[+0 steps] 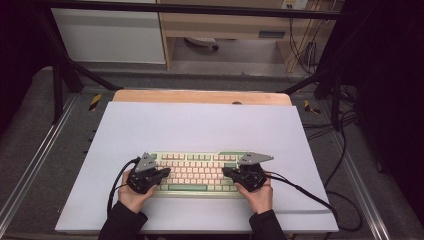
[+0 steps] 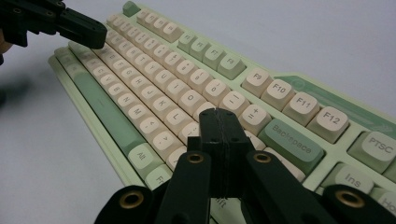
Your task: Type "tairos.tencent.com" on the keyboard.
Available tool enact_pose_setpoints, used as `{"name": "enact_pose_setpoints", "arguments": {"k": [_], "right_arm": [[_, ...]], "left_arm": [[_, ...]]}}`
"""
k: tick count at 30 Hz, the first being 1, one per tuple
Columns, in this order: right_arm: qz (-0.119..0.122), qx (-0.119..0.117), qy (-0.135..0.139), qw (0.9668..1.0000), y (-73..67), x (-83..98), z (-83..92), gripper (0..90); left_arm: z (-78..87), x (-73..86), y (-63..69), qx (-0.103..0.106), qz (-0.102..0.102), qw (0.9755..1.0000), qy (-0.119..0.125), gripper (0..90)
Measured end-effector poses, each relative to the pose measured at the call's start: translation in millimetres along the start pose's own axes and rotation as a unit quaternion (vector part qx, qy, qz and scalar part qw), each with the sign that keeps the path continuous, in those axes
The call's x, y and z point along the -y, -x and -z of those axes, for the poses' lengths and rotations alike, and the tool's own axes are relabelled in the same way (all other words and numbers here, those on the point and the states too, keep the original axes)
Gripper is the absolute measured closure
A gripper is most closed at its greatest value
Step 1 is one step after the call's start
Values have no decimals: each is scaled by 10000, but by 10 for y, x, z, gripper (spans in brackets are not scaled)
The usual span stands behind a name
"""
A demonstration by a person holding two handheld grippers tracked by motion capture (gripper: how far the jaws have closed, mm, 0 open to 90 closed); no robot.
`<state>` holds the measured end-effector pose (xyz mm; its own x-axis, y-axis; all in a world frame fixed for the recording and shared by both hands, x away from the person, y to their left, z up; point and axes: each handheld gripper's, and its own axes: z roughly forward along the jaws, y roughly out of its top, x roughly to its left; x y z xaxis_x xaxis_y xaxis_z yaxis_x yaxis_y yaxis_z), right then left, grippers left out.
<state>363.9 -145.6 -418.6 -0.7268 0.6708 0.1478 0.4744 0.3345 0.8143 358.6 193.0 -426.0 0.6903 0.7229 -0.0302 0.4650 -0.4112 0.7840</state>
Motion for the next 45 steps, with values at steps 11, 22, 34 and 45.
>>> {"name": "enact_pose_setpoints", "arguments": {"k": [11, 22, 34, 45], "right_arm": [[25, -19, -10, 10000, 3, 14, -2, 900], [33, -16, 4, 10000, 1, 12, 5, 900], [-24, -72, 45, 10000, 5, -12, 25, 900], [-59, -110, 106, 9999, 6, -34, 32, 900]], "left_arm": [[-23, 37, -21, -32, 20, 10000, -51, 900], [-25, 61, -28, -18, 15, 10000, -66, 900], [110, 47, -38, -25, 9, 10000, 78, 900], [170, 88, -63, -54, 21, 9999, 87, 900]]}}
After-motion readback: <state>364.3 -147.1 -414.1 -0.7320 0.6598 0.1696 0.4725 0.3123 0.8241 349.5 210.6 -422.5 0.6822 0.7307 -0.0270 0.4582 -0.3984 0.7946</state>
